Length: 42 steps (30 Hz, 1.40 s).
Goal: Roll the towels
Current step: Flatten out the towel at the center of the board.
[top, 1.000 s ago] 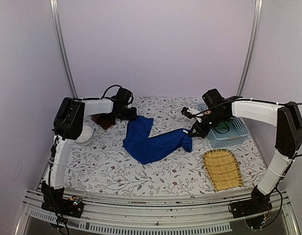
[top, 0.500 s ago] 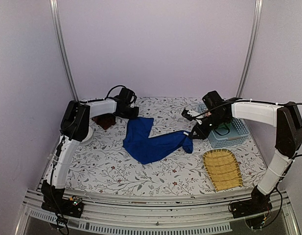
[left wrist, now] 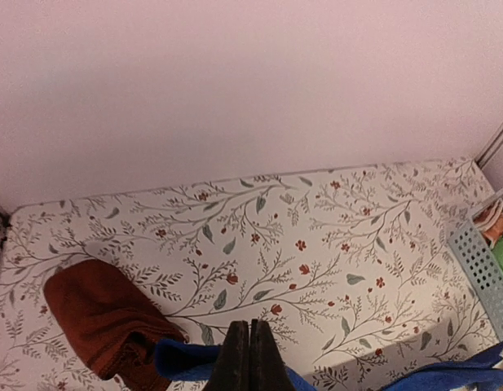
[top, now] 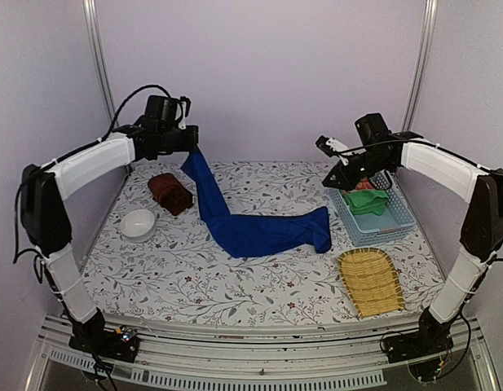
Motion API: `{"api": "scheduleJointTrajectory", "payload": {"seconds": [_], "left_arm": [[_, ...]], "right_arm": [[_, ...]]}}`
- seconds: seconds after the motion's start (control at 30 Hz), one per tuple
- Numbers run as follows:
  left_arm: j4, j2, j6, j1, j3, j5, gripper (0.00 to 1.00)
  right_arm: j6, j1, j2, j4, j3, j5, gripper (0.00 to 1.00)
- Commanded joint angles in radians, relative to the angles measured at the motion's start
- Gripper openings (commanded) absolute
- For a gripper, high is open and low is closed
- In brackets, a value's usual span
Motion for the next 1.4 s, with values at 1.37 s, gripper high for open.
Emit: {"api": "scheduleJointTrajectory", "payload": {"seconds": [1.37], "left_arm": [[-0.362, -0.634, -0.363, -0.097, -0.788, -0.027, 0.0]], "right_arm": [[-0.13, 0.036, 0.496, -0.028, 0.216, 0.346, 0.31]]}}
